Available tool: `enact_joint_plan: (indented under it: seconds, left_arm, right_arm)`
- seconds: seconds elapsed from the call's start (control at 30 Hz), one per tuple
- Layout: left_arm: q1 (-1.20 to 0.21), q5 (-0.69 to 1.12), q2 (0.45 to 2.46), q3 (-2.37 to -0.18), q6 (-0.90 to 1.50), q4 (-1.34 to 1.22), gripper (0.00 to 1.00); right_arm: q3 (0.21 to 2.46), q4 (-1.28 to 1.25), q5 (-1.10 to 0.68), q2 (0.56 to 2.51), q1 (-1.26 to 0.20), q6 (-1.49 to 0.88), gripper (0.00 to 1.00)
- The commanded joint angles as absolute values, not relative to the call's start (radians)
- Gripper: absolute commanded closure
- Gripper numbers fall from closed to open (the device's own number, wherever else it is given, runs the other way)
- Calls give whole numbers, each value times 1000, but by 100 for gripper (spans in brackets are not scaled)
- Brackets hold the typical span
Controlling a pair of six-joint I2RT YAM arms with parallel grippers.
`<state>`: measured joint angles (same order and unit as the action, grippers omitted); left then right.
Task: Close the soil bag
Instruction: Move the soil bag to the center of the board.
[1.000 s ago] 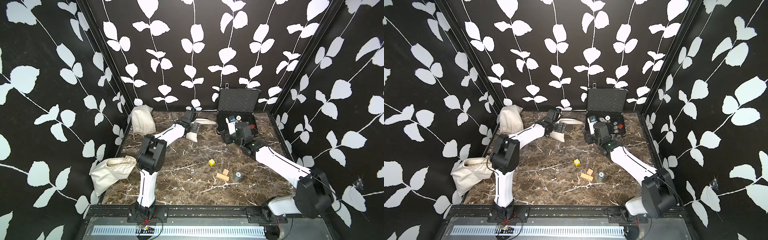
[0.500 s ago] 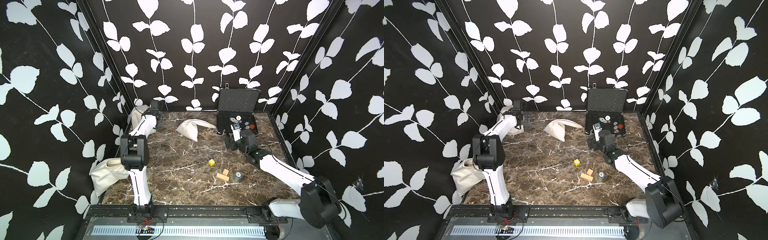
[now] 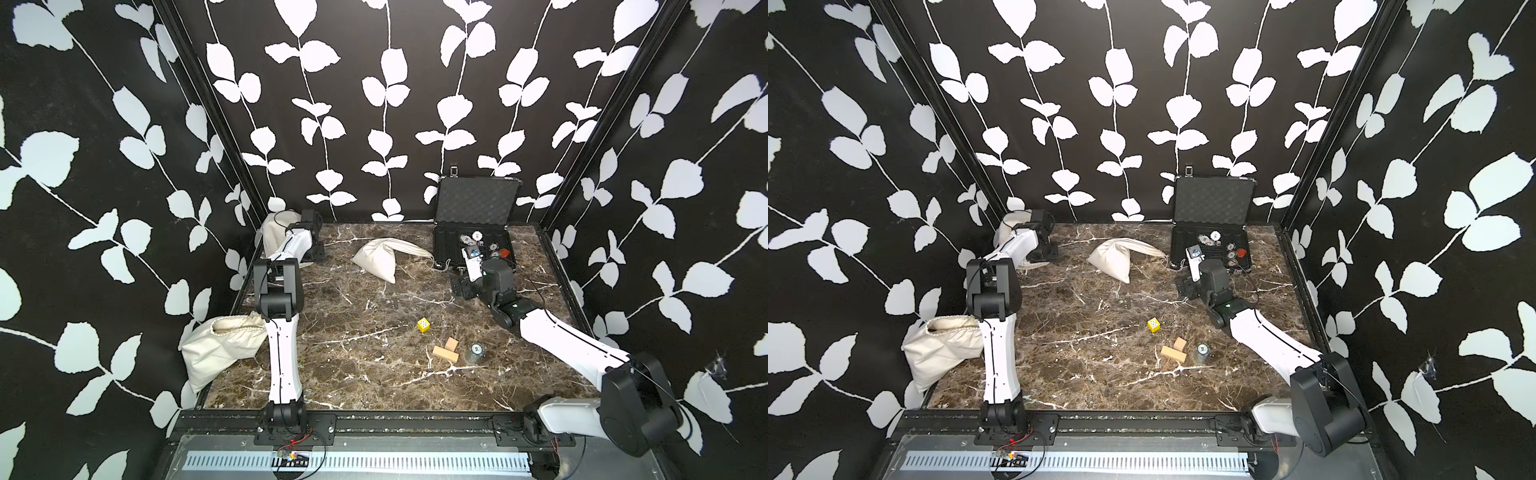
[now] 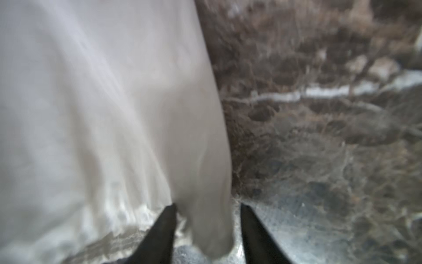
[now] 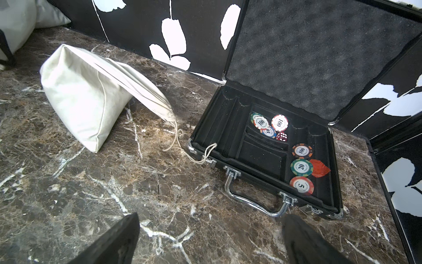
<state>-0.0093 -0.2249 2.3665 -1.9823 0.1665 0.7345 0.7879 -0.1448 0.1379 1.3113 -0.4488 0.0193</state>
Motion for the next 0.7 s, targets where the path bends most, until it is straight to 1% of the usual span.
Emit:
enact_joint_plan:
  seconds: [0.0, 0.07, 0.1, 0.2, 0.3, 0.5, 0.67]
  left_arm:
    - [0, -138, 2309, -1928, 186, 767, 85]
    - [1, -105, 2246, -1867, 202, 737, 99]
    - [0, -81, 2215, -1829, 214, 717, 100]
    - [-5, -6, 2080, -1707, 251, 653, 100]
    - [-45, 44, 1911, -1557, 279, 583, 100]
    - [-203, 95, 1658, -1355, 297, 530, 100]
    - [-365, 165, 1577, -1296, 333, 487, 100]
  right_arm:
    - [776, -170, 134, 1286, -441, 31, 0]
    - [771, -169, 129, 1275, -441, 30, 0]
    - [768, -169, 125, 1270, -440, 29, 0]
    - [770, -157, 106, 1251, -440, 18, 0]
    - [773, -135, 58, 1232, -442, 15, 0]
    - [762, -132, -57, 1209, -449, 3, 0]
    - [736, -205, -188, 1227, -503, -1, 0]
